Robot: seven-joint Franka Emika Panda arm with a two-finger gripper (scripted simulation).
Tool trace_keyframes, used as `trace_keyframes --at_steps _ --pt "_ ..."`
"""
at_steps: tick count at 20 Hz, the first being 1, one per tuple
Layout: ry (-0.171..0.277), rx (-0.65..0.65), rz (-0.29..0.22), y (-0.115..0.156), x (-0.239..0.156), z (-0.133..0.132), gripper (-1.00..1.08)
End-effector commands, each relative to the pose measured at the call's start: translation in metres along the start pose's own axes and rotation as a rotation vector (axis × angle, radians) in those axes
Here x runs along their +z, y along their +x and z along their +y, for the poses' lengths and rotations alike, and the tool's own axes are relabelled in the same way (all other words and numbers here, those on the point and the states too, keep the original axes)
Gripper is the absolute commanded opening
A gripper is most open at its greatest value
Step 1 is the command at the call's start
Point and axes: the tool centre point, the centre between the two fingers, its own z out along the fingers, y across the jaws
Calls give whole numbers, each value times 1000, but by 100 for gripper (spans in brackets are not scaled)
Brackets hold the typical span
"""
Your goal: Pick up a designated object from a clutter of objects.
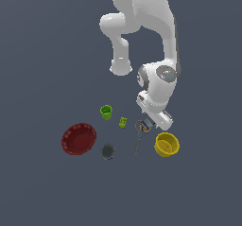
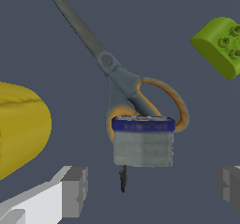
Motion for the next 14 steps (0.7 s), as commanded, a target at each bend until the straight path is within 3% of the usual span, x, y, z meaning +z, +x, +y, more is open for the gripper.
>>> trace_keyframes --at_steps 1,13,14 --pt "-1 0 0 0 8 1 100" --pt "0 3 0 -1 44 0 100" --pt "0 3 0 -1 44 0 -100"
